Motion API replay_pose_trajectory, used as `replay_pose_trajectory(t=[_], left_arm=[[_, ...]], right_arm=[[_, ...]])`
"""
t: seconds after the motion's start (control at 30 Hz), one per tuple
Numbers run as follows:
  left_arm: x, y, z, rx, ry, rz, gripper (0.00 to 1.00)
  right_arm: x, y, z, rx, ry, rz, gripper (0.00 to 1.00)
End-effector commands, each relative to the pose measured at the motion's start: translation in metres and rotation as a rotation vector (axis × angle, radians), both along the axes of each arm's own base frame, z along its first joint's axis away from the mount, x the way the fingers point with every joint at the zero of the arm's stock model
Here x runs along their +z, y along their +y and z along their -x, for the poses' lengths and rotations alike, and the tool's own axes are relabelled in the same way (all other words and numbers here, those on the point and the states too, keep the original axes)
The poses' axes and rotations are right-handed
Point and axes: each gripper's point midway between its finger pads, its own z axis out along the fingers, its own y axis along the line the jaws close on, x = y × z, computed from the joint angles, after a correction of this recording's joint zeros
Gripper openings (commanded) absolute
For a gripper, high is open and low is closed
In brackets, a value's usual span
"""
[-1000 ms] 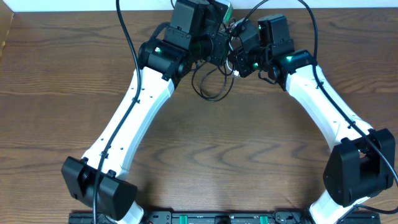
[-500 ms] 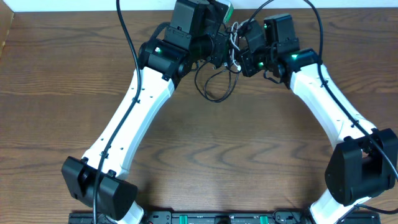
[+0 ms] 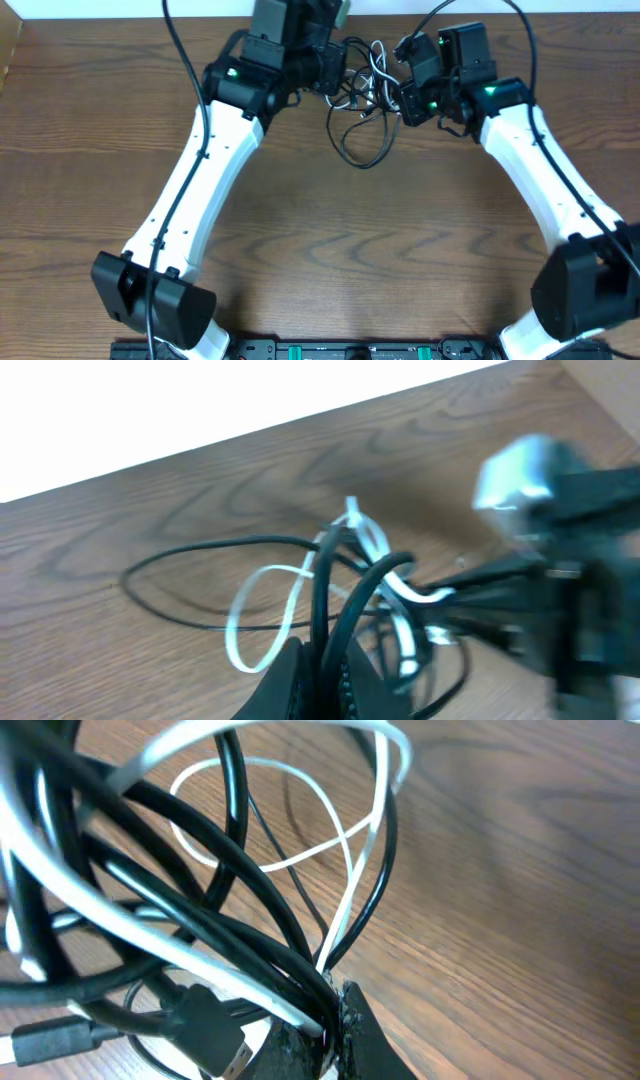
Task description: Untangle cables
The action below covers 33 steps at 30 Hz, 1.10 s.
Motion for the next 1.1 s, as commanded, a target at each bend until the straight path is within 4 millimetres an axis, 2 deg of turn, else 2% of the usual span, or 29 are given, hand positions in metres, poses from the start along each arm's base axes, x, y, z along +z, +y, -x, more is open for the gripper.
replay_pose_trajectory(t=[0.0, 0.2, 0.4, 0.53, 0.67, 0.7, 0.77, 0.8, 0.87, 1.0, 1.07], left_arm=[[0.012, 0.033, -0.013, 0.07, -0.047, -0.016, 0.08], [0.012, 0.074, -0.027, 0.157, -0.043, -0.018, 0.08], [0.012, 0.101, -0.035, 0.214, -0.043, -0.02, 0.08], [0.011, 0.113, -0.037, 0.239, -0.04, -0.02, 0.08], [0.011, 0.113, -0.037, 0.242, -0.037, -0.017, 0.08], [0.012, 0.112, -0.037, 0.24, -0.034, -0.009, 0.08], [0.013, 0.104, -0.034, 0.216, -0.024, 0.02, 0.08], [0.013, 0.099, -0.033, 0.201, -0.022, 0.03, 0.08], [0.014, 0.091, -0.03, 0.18, -0.022, 0.035, 0.08], [0.014, 0.07, -0.024, 0.136, -0.022, 0.035, 0.08], [0.014, 0.053, -0.018, 0.1, -0.021, 0.036, 0.08]], right_arm=[[0.009, -0.034, -0.001, -0.063, -0.039, 0.104, 0.01], [0.002, -0.056, 0.009, -0.078, 0.015, 0.144, 0.01], [-0.002, -0.067, 0.011, -0.104, 0.042, 0.148, 0.01], [-0.002, -0.068, 0.011, -0.106, 0.043, 0.152, 0.01], [-0.002, -0.069, 0.011, -0.102, 0.039, 0.16, 0.01], [-0.002, -0.069, 0.011, -0.099, 0.038, 0.161, 0.04], [-0.001, -0.068, 0.01, -0.099, 0.033, 0.159, 0.25], [-0.001, -0.068, 0.009, -0.099, 0.031, 0.158, 0.29], [0.0, -0.066, 0.009, -0.091, 0.029, 0.146, 0.31], [0.0, -0.064, 0.01, -0.086, 0.028, 0.143, 0.5], [0.0, -0.066, 0.009, -0.088, 0.028, 0.144, 0.5]])
